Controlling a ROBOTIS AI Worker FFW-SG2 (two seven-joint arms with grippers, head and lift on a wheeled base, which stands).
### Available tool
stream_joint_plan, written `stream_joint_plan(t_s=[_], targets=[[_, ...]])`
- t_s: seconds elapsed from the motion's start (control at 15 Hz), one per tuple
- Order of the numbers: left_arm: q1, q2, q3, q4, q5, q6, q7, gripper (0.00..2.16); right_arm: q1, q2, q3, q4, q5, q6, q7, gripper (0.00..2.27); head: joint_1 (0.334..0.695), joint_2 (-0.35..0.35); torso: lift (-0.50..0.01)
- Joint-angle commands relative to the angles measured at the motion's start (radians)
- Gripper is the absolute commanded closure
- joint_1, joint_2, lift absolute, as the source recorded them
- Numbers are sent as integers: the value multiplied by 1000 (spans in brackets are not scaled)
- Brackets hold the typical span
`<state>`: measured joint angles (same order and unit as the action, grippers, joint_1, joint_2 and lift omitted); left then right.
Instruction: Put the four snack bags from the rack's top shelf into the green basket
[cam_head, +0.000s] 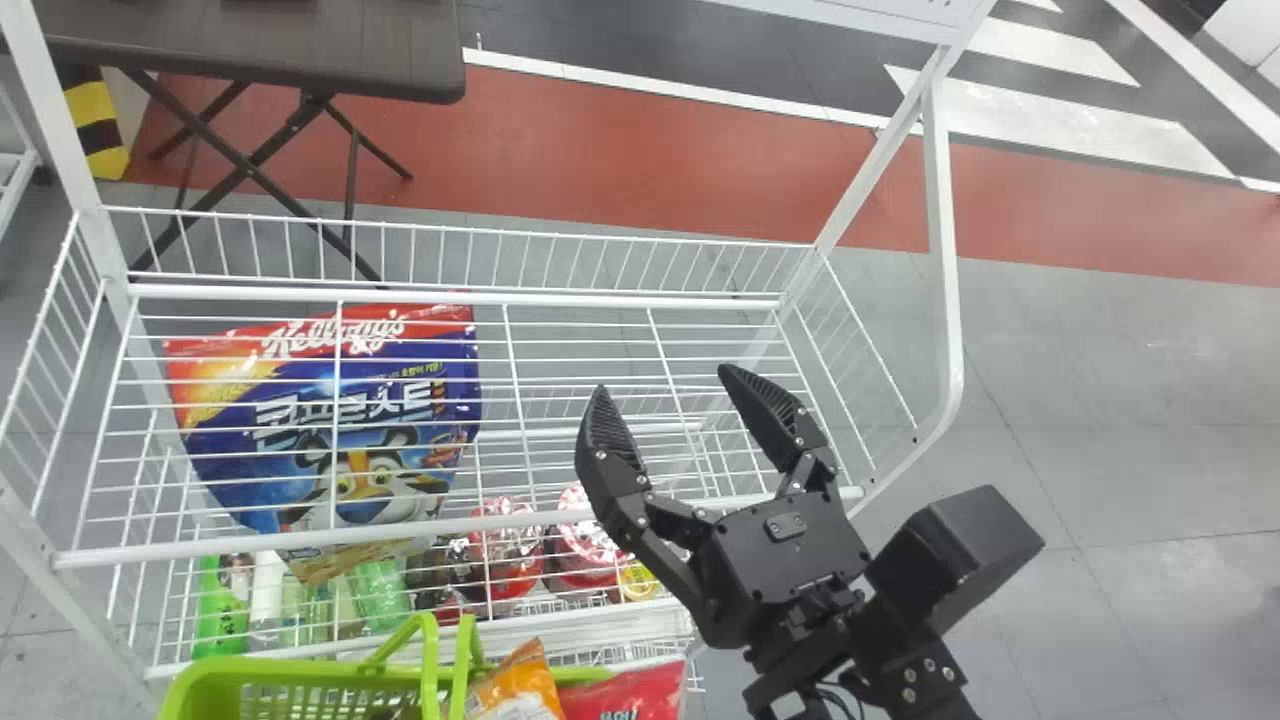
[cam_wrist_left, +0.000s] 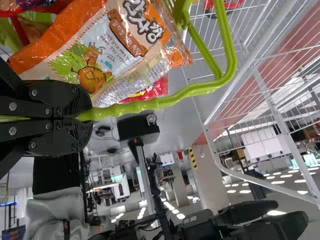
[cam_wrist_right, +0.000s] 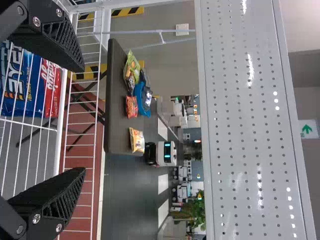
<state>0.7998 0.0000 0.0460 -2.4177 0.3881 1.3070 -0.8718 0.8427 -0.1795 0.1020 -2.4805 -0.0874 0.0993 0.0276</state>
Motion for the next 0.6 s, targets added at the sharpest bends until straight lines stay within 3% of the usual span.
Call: stream_joint_plan(t_s=[0.0,0.53], targets=[[4,-3,0,-1,0,-4,-3,2145,4,0,-1,-2,0,-11,0,124,695,-350,0],[10,-3,0,-9,0,-4,-6,2145,7,0,-1,-3,0,-26,0,124,695,-350,0]])
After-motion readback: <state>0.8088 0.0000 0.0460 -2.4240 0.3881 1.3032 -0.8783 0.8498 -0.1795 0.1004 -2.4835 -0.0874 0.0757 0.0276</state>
